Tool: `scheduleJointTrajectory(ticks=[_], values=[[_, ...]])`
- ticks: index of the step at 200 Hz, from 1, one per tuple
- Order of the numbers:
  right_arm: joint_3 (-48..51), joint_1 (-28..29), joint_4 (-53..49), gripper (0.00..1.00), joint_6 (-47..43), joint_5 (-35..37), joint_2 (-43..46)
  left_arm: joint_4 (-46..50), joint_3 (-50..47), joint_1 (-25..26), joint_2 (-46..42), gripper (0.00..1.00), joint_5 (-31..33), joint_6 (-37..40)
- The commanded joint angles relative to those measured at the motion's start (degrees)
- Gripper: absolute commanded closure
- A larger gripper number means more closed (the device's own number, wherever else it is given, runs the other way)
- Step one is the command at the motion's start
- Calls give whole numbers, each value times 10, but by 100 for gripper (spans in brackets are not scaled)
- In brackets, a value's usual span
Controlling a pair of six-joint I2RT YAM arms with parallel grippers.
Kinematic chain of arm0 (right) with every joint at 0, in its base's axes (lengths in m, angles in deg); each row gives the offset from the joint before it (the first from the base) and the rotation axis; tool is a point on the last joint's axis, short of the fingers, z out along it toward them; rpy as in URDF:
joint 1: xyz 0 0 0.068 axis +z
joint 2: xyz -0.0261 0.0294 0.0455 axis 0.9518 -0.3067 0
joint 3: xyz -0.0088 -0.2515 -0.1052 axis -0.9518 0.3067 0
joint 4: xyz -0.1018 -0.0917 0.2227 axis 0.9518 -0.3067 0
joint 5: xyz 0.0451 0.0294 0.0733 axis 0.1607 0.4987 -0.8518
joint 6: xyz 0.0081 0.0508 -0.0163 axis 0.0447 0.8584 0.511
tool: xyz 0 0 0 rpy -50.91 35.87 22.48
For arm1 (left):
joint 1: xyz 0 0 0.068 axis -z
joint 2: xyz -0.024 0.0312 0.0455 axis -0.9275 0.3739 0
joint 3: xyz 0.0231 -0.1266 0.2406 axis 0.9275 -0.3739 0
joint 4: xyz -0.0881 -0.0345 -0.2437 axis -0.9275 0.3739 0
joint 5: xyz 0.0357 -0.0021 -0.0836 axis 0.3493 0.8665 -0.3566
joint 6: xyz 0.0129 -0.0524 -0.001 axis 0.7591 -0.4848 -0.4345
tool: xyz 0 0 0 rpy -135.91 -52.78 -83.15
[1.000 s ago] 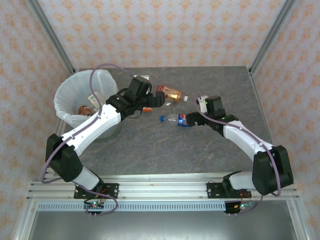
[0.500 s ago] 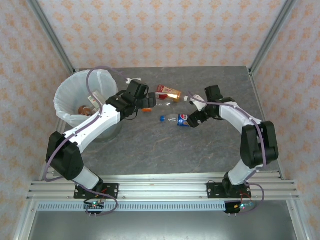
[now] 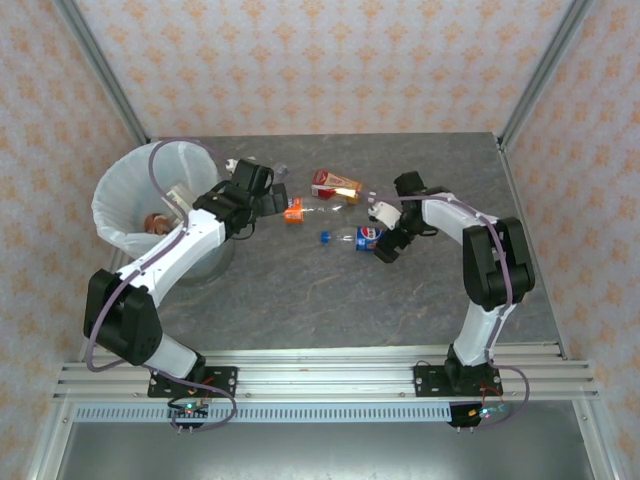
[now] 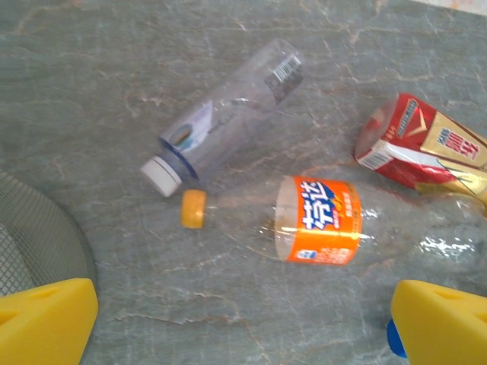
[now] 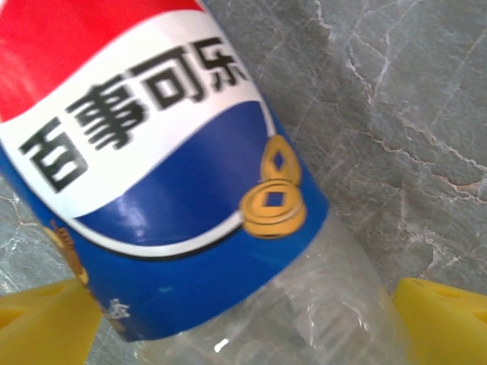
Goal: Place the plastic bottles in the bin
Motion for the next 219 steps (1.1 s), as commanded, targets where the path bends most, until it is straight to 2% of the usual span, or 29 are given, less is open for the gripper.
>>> scheduleJointTrajectory(ticks=[1, 93, 128, 147, 181, 219], values=[[-12, 10, -18, 2, -19, 10, -9, 21, -8, -14, -23, 0, 35, 20], [-4, 39, -2, 6, -4, 9, -19, 21, -30, -77, -46, 0, 29, 38], [4, 42, 8, 20, 5, 12, -16, 19, -37, -97, -61, 0, 25, 43], [12, 44, 9, 23, 3, 26, -13, 25, -36, -104, -66, 0, 19, 39], [30, 47, 14, 27, 2, 29, 8, 10, -38, -103, -78, 0, -61, 22], [56, 58, 29, 35, 9, 35, 35, -21, -51, -98, -76, 0, -123, -18]])
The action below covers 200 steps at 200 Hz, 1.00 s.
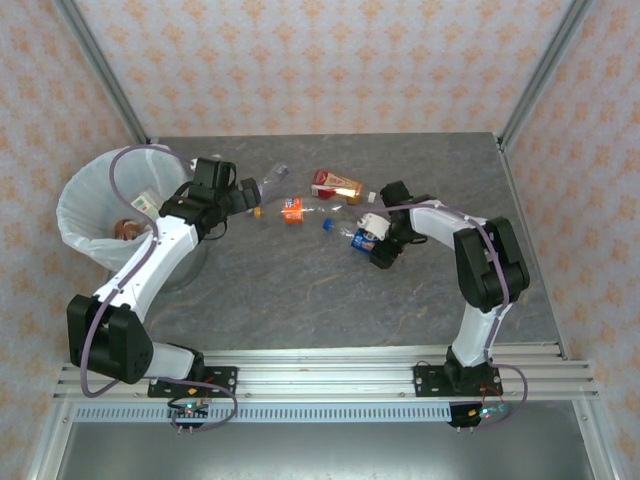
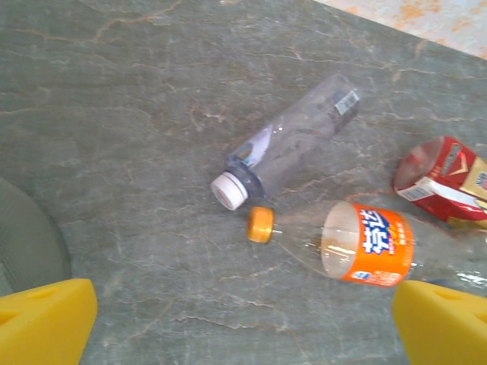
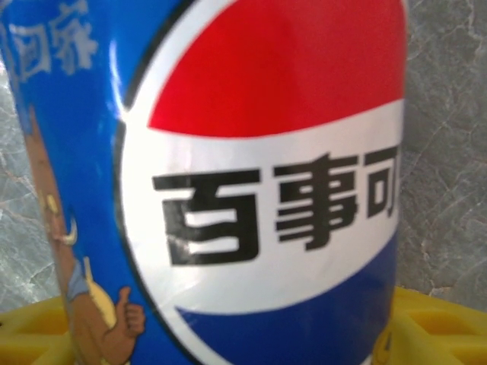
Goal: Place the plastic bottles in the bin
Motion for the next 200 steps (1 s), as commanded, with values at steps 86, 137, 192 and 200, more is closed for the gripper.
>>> scheduleJointTrajectory(ticks=[86, 137, 192, 200], values=[[98, 12, 91, 54, 68, -37, 110, -36, 12, 29, 18, 0, -77, -43], [152, 29, 186, 59, 128, -50, 184, -90, 5, 39, 22, 0, -152, -40], [237, 79, 371, 59, 254, -77, 249, -156, -9, 73, 17, 0, -204, -11], [243, 82, 390, 59, 274, -82, 253, -167, -12, 78, 16, 0, -213, -10]])
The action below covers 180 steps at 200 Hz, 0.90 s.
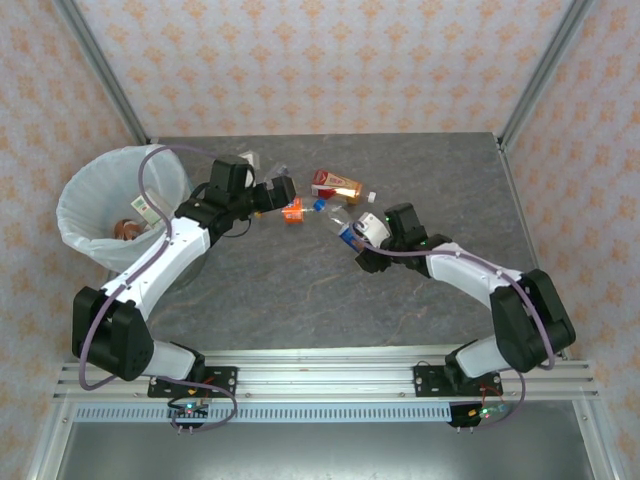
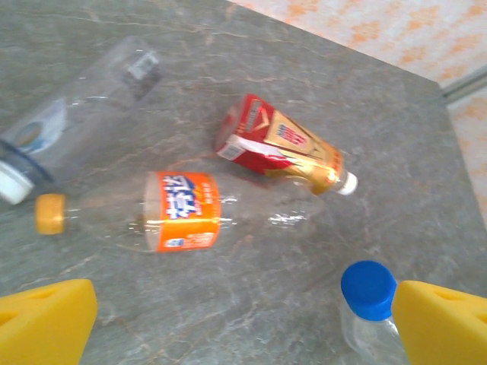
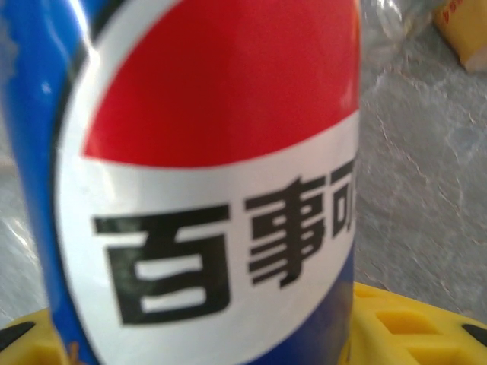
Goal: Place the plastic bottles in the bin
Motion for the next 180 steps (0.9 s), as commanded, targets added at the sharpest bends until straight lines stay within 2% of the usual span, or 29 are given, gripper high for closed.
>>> scheduleJointTrajectory(ticks=[1, 53, 80, 114, 151, 166, 180], values=[[18, 11, 111, 59, 84, -24, 21, -57, -7, 13, -1, 0, -42, 20], [16, 27, 182, 67, 241, -23, 22, -121, -38, 26, -21, 0, -89, 12], [26, 55, 215, 66, 253, -11, 29, -154, -54, 28, -31, 0, -122, 7], [30, 67, 271, 65, 286, -30, 18, -161, -49, 35, -25, 0, -145, 5], [6, 86, 270, 64, 281, -48, -3, -189, -41, 39, -17, 0, -161, -12], [2, 90, 271, 64, 277, -47, -11, -196, -36, 39, -18, 0, -139, -16], [0, 92, 272, 64, 277, -48, -14, -158, -13, 39, -16, 0, -69, -28]])
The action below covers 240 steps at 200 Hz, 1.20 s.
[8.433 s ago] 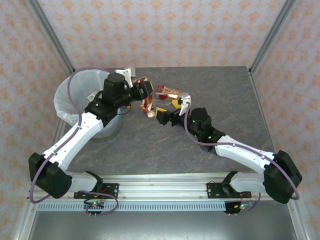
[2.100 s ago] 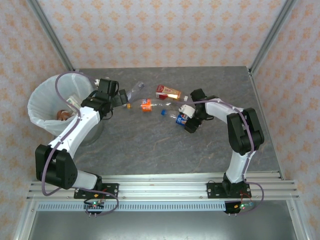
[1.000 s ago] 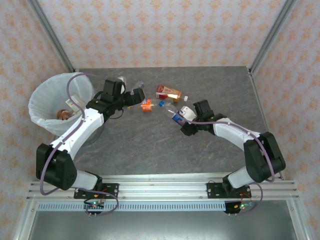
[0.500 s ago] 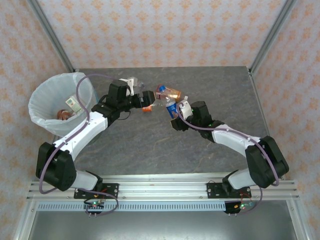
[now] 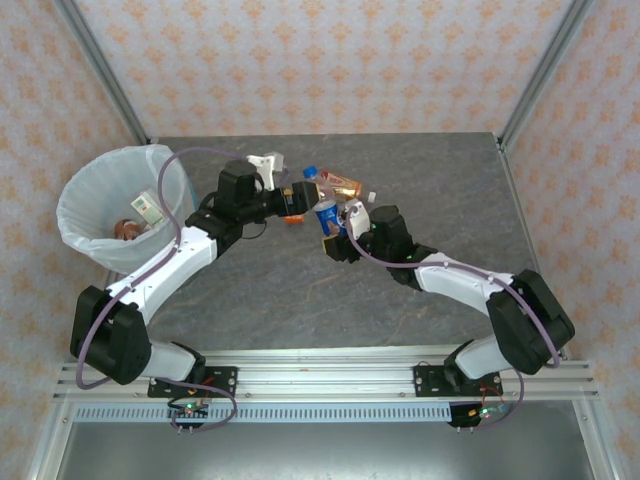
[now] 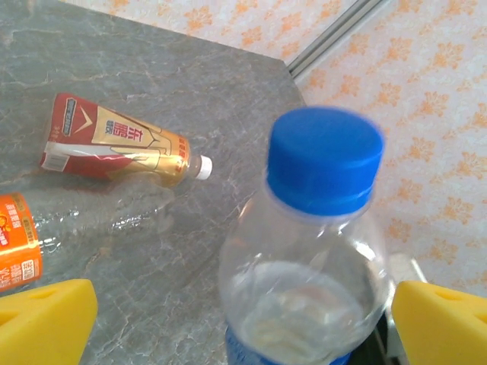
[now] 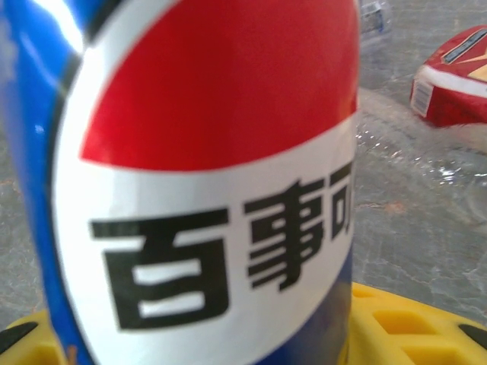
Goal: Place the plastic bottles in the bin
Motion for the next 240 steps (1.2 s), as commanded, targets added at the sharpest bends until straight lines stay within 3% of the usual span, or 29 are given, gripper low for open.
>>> scheduleJointTrajectory(ticks=[1, 78, 152, 240], values=[[-21, 6, 29, 64, 6, -15, -10, 7, 38, 1, -7, 0, 69, -23], [-23, 14, 27, 64, 6, -54, -10, 73, 135, 2, 70, 11, 71, -15], [-39, 26, 16, 64, -12, -51, -25, 152, 190, 3, 96, 53, 73, 53], [-40, 26, 14, 59, -9, -65, -27, 152, 186, 3, 83, 79, 80, 42]])
